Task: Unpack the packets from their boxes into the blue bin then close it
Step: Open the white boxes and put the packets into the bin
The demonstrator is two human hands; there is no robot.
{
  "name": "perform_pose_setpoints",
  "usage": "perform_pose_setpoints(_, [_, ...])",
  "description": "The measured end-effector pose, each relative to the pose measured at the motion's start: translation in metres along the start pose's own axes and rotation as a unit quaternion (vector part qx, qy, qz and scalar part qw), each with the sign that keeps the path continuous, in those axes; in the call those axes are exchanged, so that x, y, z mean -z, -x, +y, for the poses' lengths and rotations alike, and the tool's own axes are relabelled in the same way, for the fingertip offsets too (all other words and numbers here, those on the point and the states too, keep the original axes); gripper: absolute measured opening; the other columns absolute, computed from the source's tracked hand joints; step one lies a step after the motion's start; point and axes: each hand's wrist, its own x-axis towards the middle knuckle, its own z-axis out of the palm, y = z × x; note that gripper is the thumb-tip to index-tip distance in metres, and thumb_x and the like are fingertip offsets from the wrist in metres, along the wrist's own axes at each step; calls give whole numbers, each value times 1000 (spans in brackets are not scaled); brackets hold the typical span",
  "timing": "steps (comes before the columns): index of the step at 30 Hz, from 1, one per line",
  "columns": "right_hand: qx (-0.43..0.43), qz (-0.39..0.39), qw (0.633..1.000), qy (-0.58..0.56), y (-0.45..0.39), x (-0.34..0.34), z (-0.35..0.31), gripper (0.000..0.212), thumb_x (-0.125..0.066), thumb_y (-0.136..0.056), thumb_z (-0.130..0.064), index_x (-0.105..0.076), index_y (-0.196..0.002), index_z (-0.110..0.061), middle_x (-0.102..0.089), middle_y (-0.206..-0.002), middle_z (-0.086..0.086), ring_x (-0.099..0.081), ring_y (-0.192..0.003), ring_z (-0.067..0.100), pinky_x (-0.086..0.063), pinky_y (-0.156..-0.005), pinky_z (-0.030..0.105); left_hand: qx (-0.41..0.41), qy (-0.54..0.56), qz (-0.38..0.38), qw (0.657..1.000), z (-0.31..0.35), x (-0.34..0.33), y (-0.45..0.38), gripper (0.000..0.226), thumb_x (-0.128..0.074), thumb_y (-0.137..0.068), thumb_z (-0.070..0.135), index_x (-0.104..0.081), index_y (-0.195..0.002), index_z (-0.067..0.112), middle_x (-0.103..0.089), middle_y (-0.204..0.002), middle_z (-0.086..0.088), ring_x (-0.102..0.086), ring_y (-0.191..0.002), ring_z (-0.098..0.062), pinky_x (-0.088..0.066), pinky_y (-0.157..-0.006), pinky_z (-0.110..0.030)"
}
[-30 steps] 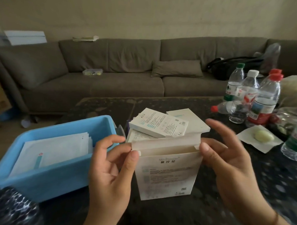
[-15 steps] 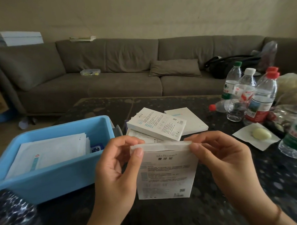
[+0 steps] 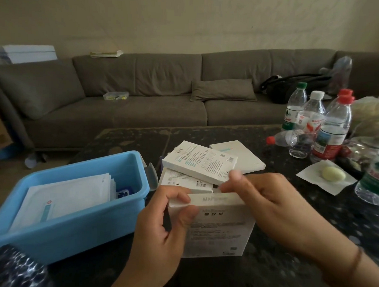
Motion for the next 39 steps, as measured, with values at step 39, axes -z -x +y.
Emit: perform_pose_setpoints(39, [-59,52,906,-417,8,-43,78,43,-77,-77,-33,-42,-101,-35,-73,-93,12,-70,-75,27,-53,-59,40,59,32,113,991,-10,-9,-10,68,-80,-78,37,-39,-133,39,-55,-135,23,-52,-128,0,-49,-102,-36])
